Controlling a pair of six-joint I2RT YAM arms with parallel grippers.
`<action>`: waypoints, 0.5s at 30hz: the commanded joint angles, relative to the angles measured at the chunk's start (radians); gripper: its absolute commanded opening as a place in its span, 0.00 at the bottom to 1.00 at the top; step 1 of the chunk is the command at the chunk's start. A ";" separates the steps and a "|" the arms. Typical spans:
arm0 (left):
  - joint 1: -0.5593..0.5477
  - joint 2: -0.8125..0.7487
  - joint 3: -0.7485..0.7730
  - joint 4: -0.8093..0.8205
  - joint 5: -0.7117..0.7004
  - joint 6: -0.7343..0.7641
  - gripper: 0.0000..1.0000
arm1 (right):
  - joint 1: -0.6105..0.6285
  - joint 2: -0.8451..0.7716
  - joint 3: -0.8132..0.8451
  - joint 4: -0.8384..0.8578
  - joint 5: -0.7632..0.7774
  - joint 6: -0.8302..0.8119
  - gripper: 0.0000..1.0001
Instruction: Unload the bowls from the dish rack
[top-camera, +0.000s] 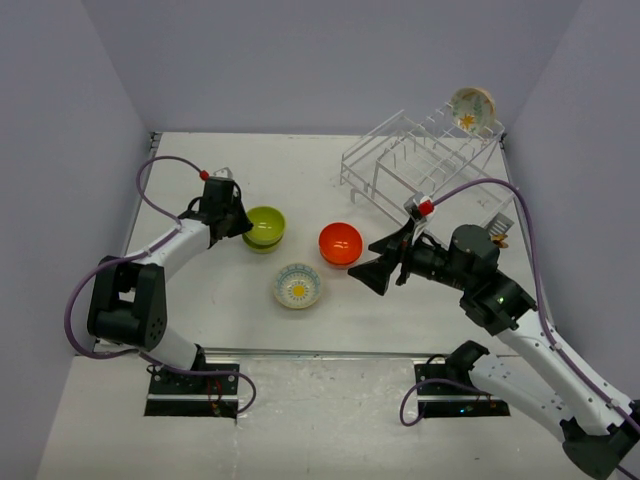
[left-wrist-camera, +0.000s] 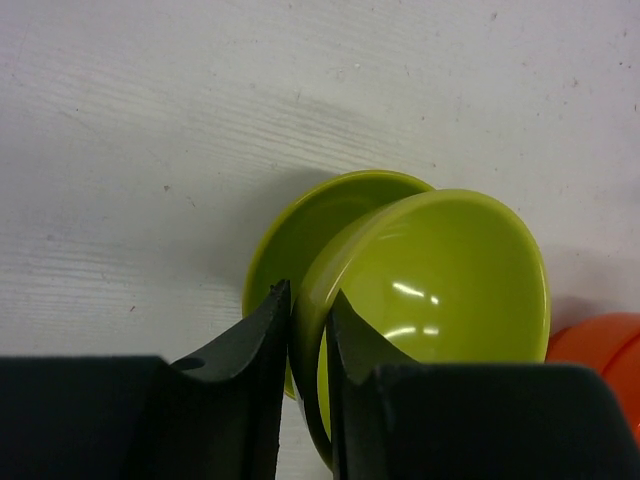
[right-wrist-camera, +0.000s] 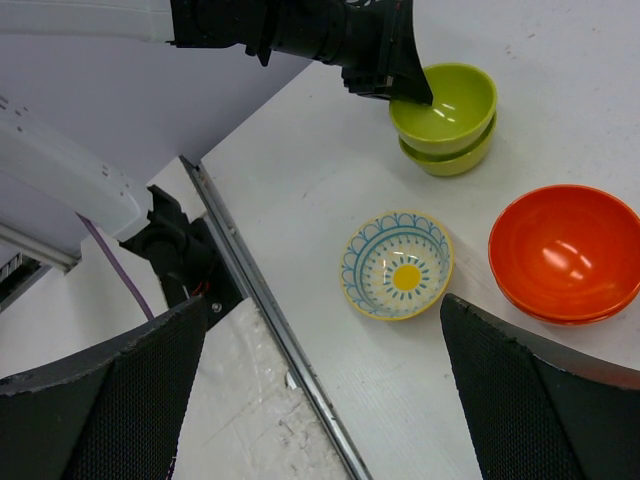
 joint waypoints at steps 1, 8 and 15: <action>0.002 -0.028 0.006 0.044 0.018 0.004 0.21 | -0.002 -0.009 0.002 0.037 -0.030 -0.015 0.99; 0.002 -0.052 -0.017 0.047 0.025 0.001 0.31 | -0.002 -0.015 0.005 0.029 -0.018 -0.023 0.99; 0.002 -0.124 -0.018 0.009 0.019 -0.002 0.50 | -0.002 0.024 0.039 -0.032 0.135 0.001 0.99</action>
